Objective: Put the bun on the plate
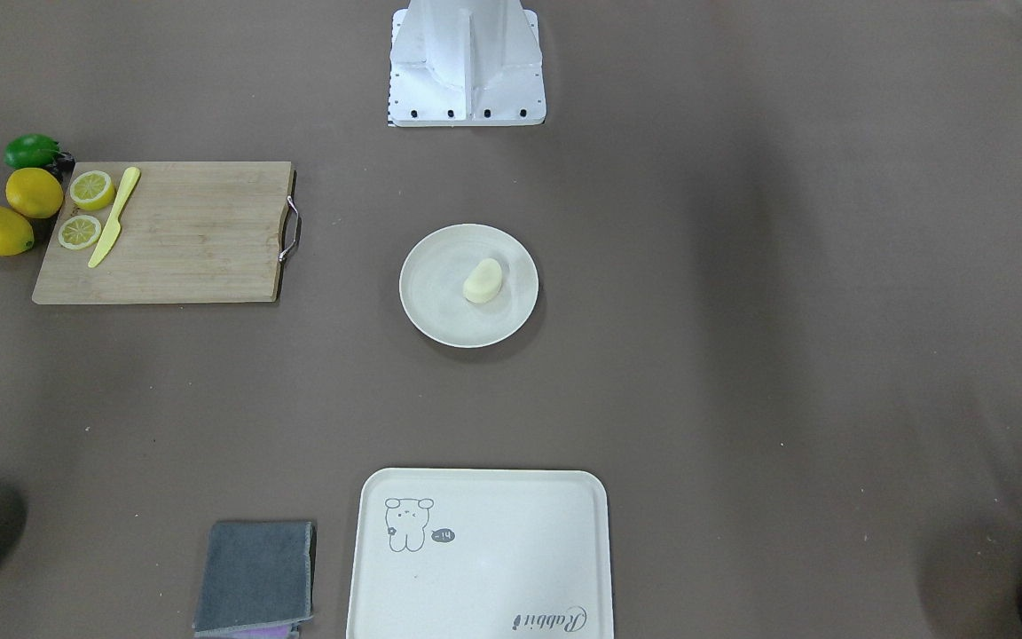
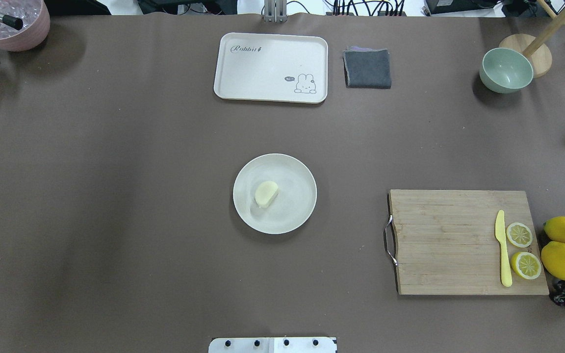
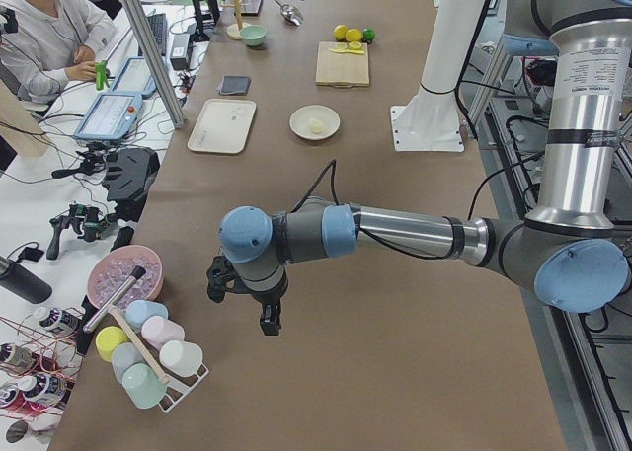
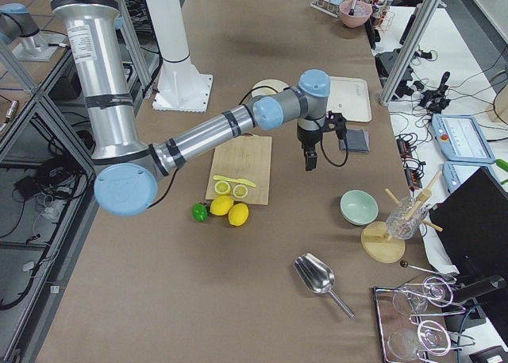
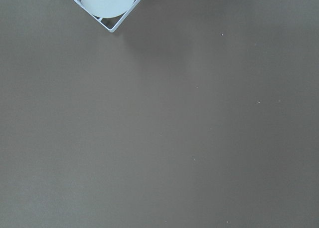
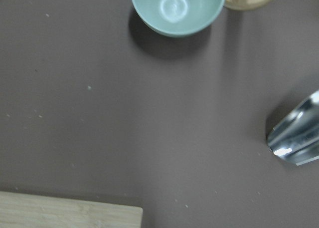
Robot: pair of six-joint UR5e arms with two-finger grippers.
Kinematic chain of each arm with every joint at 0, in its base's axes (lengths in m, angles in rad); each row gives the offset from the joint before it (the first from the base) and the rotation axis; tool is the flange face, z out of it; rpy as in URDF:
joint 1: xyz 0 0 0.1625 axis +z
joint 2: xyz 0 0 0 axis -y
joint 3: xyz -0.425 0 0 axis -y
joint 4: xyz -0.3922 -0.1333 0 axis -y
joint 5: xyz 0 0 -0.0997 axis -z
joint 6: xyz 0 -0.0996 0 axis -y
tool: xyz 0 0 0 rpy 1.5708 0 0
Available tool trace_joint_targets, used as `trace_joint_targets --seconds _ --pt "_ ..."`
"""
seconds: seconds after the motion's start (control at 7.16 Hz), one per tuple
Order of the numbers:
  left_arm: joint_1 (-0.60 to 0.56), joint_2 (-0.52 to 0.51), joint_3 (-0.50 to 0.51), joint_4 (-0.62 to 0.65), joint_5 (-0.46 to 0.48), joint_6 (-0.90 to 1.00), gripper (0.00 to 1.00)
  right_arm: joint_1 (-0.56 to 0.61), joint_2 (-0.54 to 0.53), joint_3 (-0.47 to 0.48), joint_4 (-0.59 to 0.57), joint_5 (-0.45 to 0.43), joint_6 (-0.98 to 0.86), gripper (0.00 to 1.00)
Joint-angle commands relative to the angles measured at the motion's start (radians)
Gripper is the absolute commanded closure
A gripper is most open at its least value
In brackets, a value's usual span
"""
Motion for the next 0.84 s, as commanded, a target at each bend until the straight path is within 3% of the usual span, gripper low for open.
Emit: trace_joint_targets --seconds 0.0,0.28,0.7 --pt "0.002 0.005 -0.009 -0.002 -0.003 0.000 0.02 0.076 -0.147 0.007 0.003 0.014 -0.099 0.00" --pt "0.002 -0.005 -0.009 -0.005 -0.003 0.003 0.02 0.115 -0.198 -0.010 0.003 0.008 -0.214 0.00" --pt "0.002 -0.007 -0.026 -0.023 0.000 0.009 0.02 0.126 -0.204 -0.020 0.004 0.008 -0.213 0.00"
